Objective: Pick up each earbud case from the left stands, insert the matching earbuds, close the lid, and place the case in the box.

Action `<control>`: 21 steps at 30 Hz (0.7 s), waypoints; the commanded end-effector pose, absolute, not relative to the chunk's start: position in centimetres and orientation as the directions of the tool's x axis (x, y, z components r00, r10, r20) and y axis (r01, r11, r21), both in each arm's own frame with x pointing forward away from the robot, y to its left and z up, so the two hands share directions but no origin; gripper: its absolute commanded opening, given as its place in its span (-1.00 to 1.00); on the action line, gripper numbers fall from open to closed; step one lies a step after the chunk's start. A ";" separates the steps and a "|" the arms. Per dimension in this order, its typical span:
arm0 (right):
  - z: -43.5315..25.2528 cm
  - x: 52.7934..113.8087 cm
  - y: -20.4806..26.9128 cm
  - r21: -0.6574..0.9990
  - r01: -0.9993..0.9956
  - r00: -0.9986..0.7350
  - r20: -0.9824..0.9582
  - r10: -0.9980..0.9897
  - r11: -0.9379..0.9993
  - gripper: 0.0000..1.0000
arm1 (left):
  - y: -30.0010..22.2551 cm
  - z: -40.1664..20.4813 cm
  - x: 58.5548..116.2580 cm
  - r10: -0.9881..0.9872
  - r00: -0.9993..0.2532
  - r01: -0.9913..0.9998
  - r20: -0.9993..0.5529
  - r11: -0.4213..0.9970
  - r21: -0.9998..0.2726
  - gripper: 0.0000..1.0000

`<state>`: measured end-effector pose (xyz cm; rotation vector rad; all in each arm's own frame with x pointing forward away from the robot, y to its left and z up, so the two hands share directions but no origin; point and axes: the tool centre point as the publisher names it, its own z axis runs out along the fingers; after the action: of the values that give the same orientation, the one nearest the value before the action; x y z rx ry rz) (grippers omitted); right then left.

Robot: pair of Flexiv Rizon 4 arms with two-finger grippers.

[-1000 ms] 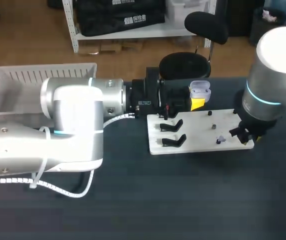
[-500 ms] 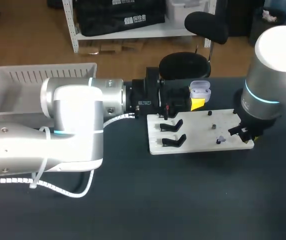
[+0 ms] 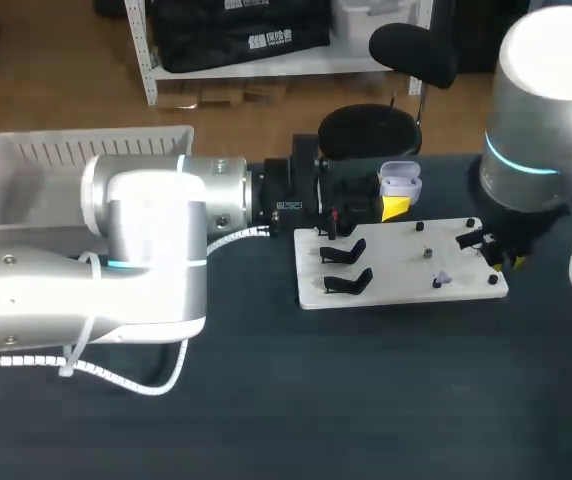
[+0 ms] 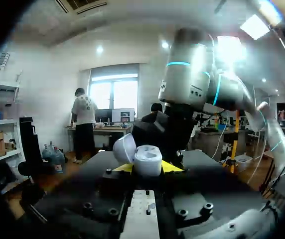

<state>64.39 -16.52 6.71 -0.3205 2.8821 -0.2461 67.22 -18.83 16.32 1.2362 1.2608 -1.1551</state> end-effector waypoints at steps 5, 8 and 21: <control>13.5 62.0 -14.5 -0.209 -0.147 -0.973 -0.146 -0.180 0.967 -1.00 | -18.8 16.1 67.1 0.053 0.011 0.999 -0.999 0.032 0.012 -1.00; 15.3 61.2 -13.8 -0.236 -0.131 -0.977 -0.134 -0.166 0.963 -1.00 | -18.8 16.1 67.1 0.053 0.011 0.999 -0.999 0.032 0.012 -1.00; 19.4 59.5 -12.6 -0.276 -0.069 -0.978 -0.169 -0.119 0.959 -1.00 | -18.8 16.1 67.1 0.053 0.011 0.999 -0.999 0.032 0.012 -1.00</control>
<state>59.98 -12.40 19.37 -0.1435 2.9364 -0.4079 67.22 -18.82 16.32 1.2362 1.2608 -1.1551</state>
